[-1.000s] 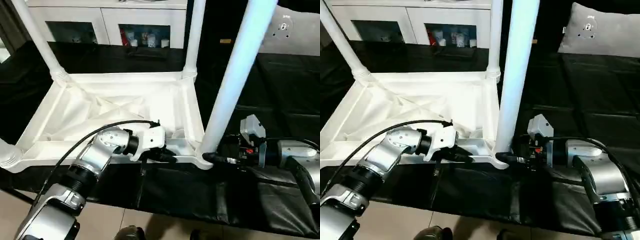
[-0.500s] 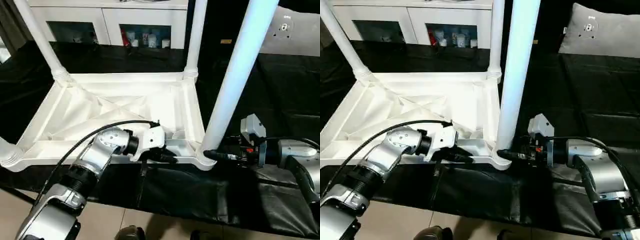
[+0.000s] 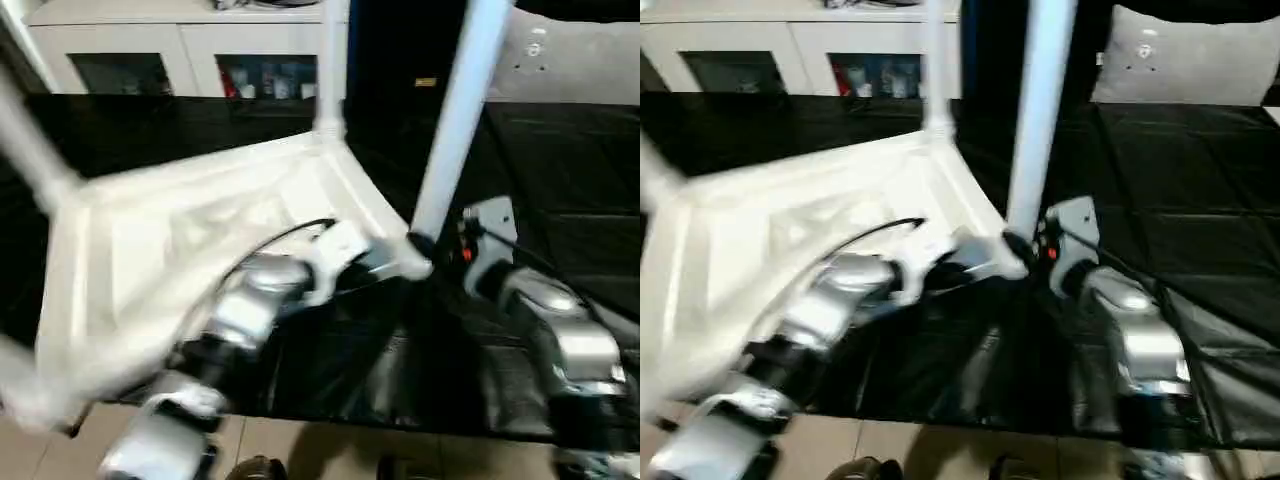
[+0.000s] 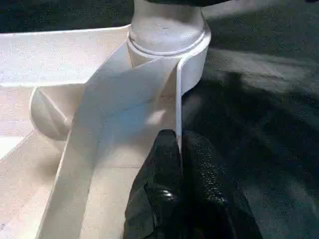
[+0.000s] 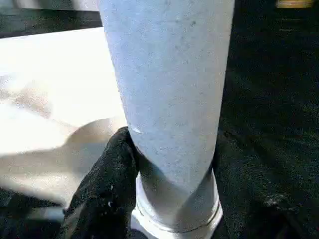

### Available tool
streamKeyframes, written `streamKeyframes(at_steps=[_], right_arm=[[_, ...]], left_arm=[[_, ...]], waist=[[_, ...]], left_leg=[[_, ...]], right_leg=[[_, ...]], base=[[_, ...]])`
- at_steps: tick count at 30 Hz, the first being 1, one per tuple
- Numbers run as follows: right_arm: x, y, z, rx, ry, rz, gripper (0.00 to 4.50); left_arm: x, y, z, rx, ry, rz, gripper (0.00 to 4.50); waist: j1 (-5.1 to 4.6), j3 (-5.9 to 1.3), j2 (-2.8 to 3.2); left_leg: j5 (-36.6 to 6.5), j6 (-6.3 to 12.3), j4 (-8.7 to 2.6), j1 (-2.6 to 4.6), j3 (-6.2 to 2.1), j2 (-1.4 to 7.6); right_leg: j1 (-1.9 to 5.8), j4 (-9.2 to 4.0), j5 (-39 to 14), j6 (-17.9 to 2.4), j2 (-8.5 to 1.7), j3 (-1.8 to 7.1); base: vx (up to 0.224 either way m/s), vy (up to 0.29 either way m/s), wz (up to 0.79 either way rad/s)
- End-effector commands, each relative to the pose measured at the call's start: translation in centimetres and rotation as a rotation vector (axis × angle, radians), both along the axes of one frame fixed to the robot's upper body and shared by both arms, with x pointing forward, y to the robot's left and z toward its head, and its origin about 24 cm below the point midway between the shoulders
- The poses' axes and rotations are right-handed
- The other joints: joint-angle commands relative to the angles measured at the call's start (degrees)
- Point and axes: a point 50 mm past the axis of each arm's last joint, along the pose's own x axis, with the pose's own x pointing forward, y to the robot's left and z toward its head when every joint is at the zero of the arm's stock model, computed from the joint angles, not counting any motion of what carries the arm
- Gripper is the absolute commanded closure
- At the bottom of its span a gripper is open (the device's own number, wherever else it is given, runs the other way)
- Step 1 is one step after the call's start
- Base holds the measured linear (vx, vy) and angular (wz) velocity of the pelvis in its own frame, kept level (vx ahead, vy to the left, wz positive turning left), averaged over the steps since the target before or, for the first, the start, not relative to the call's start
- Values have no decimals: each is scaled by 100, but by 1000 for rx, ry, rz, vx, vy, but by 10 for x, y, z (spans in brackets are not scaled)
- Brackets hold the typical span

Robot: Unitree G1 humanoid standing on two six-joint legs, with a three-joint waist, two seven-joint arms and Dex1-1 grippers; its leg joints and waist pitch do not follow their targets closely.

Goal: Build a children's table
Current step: Rotate leg to tighten

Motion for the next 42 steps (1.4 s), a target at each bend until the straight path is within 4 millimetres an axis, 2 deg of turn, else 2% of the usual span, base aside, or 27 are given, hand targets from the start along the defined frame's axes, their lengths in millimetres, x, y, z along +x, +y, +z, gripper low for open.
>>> streamKeyframes(at_steps=[1,3,4,6,8,12,16,17,20,22,23,24,25,26,27,28,30,32,34,36,37,41,42], right_arm=[[-5,41,-10,88,56,149,261],[-5,40,-8,107,44,145,261],[-6,39,-8,118,36,146,206],[-8,37,-8,124,45,151,206],[-9,36,-8,122,43,156,173],[-13,22,-5,89,23,210,138],[-16,11,-3,84,24,241,103],[-20,0,-1,63,22,307,93],[-24,-10,3,38,15,368,66],[-27,-19,5,-8,15,432,40],[-28,-24,7,-27,20,466,40],[-28,-26,8,-39,22,486,22],[-29,-29,9,-53,24,510,13],[-29,-32,11,-61,27,528,7],[-29,-32,11,-61,27,528,7],[-30,-35,13,-80,29,567,2],[-31,-37,15,-100,26,597,2],[-33,-38,16,-136,33,643,2],[-37,-39,14,-142,59,706,2],[-39,-38,13,-139,68,742,2],[-41,-38,13,-141,69,777,2],[-45,-36,13,-114,80,842,2],[-45,-36,13,-113,80,844,18]], left_arm=[[-1,-24,18,-52,-74,-46,450],[-1,-24,19,-50,-74,-50,450],[-2,-22,19,-46,-73,-44,450],[-2,-17,17,-30,-73,-43,450],[-2,-14,16,-23,-75,-42,450],[3,7,14,10,-81,-62,450],[2,14,14,16,-87,-117,450],[2,24,13,41,-83,-151,450],[3,33,11,73,-80,-184,450],[2,43,10,100,-68,-236,450],[1,47,9,113,-61,-267,450],[0,50,9,123,-58,-285,450],[0,54,9,136,-55,-312,450],[-2,56,9,141,-53,-340,450],[-2,56,9,141,-53,-340,450],[-5,58,9,146,-50,-396,450],[-7,60,9,150,-48,-434,450],[-10,62,9,164,-39,-485,450],[-13,64,7,174,-30,-533,450],[-14,64,7,175,-28,-556,450],[-15,65,7,177,-23,-576,450],[-17,65,7,170,-15,-610,450],[-17,65,7,168,-15,-611,450]], waist=[[28,-328,-113],[37,-338,-117],[52,-344,-104],[63,-346,-98],[62,-343,-90],[57,-347,-96],[60,-358,-99],[67,-363,-106],[84,-362,-94],[94,-359,-112],[105,-363,-106],[106,-354,-104],[114,-352,-129],[127,-356,-119],[140,-355,-112],[150,-360,-156],[184,-364,-134],[211,-368,-136],[270,-383,-158],[296,-384,-155],[312,-385,-178],[325,-390,-185],[326,-389,-183]], left_leg=[[-1559,363,-453,68,-132,256],[-1472,418,-456,45,-130,257],[-1361,465,-462,49,-131,275],[-1299,478,-465,28,-138,289],[-1337,474,-474,30,-144,302],[-1385,490,-471,31,-138,300],[-1184,584,-448,25,-123,306],[-1171,599,-445,30,-124,303],[-1122,660,-438,22,-120,322],[-1169,654,-443,30,-123,333],[-1173,655,-443,36,-127,334],[-1180,654,-445,38,-121,341],[-1211,657,-444,44,-114,346],[-1196,650,-440,50,-116,348],[-1167,650,-440,55,-110,352],[-1130,655,-437,50,-108,355],[-1095,661,-432,69,-101,366],[-1104,656,-432,74,-100,376],[-1022,692,-415,75,-95,383],[-994,704,-410,75,-85,382],[-997,705,-409,70,-85,388],[-977,720,-401,62,-89,390],[-971,720,-402,64,-91,391]], right_leg=[[256,-540,-2584,-817,-322,212],[273,-537,-2546,-801,-326,210],[270,-525,-2388,-835,-317,209],[288,-496,-2204,-898,-319,206],[289,-478,-2096,-952,-313,204],[306,-463,-1914,-1040,-325,215],[315,-428,-1655,-1163,-331,218],[320,-432,-1660,-1161,-330,215],[326,-409,-1560,-1234,-334,215],[327,-414,-1644,-1258,-340,214],[332,-411,-1661,-1259,-343,212],[324,-409,-1658,-1263,-343,223],[318,-415,-1696,-1273,-345,227],[317,-401,-1688,-1284,-348,229],[312,-401,-1676,-1300,-351,234],[320,-389,-1654,-1322,-355,234],[301,-383,-1646,-1347,-354,239],[299,-375,-1646,-1364,-357,237],[310,-349,-1554,-1397,-366,242],[305,-349,-1559,-1401,-369,246],[307,-346,-1593,-1400,-370,242],[315,-340,-1642,-1388,-377,241],[312,-341,-1648,-1384,-376,241]], base=[[0,0,0],[0,0,0],[0,0,0],[0,0,0],[0,0,0],[0,0,0],[0,0,0],[0,0,0],[0,0,0],[0,0,0],[0,0,0],[0,0,0],[0,0,0],[0,0,0],[0,0,0],[0,0,0],[0,0,0],[0,0,0],[0,0,0],[0,0,0],[0,0,0],[0,0,0],[0,0,0]])
